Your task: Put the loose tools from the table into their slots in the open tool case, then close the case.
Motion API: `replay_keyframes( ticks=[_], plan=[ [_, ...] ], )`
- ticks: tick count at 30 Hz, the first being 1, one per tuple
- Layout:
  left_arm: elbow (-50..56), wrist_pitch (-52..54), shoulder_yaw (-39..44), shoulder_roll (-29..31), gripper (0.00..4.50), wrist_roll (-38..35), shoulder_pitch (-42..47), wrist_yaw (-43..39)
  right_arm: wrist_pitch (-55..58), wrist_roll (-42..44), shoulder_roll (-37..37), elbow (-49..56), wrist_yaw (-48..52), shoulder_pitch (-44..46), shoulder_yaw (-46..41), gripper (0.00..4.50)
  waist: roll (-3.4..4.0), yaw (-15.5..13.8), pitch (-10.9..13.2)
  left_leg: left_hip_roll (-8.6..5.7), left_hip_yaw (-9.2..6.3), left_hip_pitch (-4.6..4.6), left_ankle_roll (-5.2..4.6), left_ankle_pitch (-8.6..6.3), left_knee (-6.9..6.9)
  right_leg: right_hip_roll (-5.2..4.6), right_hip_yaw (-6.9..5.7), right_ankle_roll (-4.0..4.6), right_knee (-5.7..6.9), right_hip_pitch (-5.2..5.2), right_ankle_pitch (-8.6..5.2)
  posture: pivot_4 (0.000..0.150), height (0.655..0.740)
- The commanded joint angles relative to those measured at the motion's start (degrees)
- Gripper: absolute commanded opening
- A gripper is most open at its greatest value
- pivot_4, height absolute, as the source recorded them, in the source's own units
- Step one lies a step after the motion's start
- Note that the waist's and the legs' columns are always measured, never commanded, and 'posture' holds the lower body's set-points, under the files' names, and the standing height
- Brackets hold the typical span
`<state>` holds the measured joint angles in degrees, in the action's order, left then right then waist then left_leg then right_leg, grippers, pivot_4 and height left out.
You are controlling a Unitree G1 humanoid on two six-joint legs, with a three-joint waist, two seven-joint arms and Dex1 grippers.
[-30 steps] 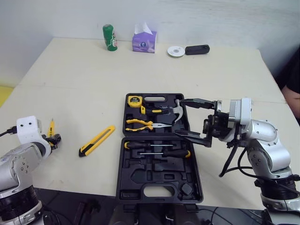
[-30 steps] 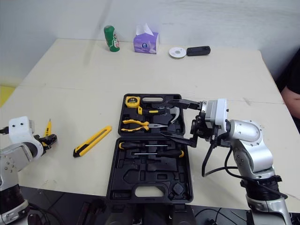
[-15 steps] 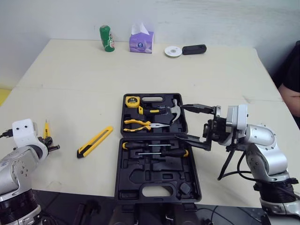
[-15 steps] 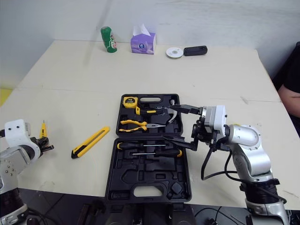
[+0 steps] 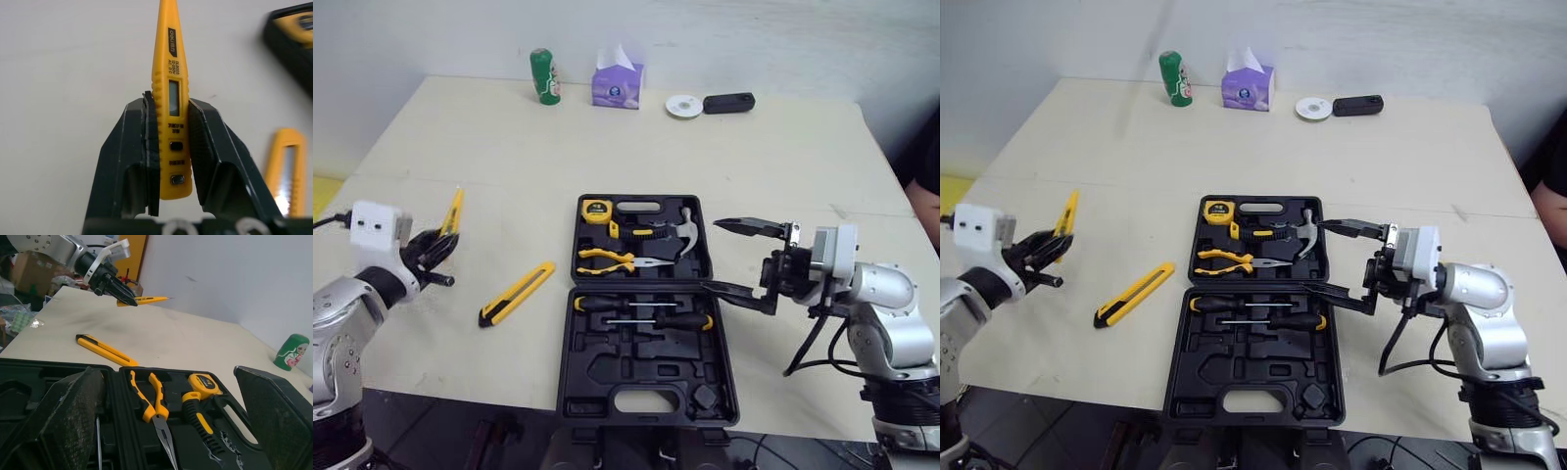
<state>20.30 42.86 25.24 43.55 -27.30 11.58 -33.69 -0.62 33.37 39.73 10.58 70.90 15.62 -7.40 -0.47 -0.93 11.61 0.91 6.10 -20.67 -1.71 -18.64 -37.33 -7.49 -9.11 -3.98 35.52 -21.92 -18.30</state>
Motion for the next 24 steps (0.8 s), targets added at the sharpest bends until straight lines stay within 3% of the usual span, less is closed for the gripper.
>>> replay_keyframes(
  ticks=[1,5,11,15,24],
  plan=[
    [3.85,-10.88,-5.88,2.63,0.51,-4.29,3.95,-15.49,1.79,2.26,2.48,4.34,0.70,-0.87,-2.49,4.50,0.00,-0.27,0.00,0.00,0.02,-0.05,-0.02,0.01,-0.04,0.00,0.00,0.00,0.00,-0.03,0.00,0.150,0.7400],
    [4.65,-11.87,-15.73,4.81,0.51,-5.22,9.25,-24.40,3.13,1.68,3.10,6.10,-1.34,-1.73,-2.77,4.50,0.02,-0.24,0.01,0.00,0.06,-0.06,-0.08,0.04,-0.07,0.03,0.02,-0.01,0.00,0.00,0.01,0.150,0.7400],
    [6.99,-10.06,-24.20,7.28,0.51,-5.26,13.49,-30.78,5.31,0.21,4.10,9.13,-4.09,-2.67,-2.67,4.50,0.03,-0.24,0.02,0.00,0.06,-0.09,-0.08,0.21,-0.08,0.09,0.00,-0.02,0.06,-0.02,0.01,0.150,0.7400],
    [7.75,-10.74,-33.51,12.18,0.51,4.62,15.56,-31.69,6.39,-0.12,3.88,12.31,-6.02,-5.35,-2.64,4.50,0.02,-0.46,0.02,-0.01,0.00,-0.13,-0.10,0.22,-0.10,0.10,-0.03,-0.02,0.06,-0.02,0.01,0.150,0.7400],
    [9.59,-0.46,-43.84,10.49,0.51,7.11,22.11,-31.66,5.97,-0.86,2.98,16.40,-8.64,-11.69,-2.70,4.50,0.01,-0.60,0.03,-0.03,-0.12,-0.66,-0.22,0.23,-0.52,0.12,-0.10,-0.12,0.16,-0.22,0.06,0.150,0.7400]
  ],
)
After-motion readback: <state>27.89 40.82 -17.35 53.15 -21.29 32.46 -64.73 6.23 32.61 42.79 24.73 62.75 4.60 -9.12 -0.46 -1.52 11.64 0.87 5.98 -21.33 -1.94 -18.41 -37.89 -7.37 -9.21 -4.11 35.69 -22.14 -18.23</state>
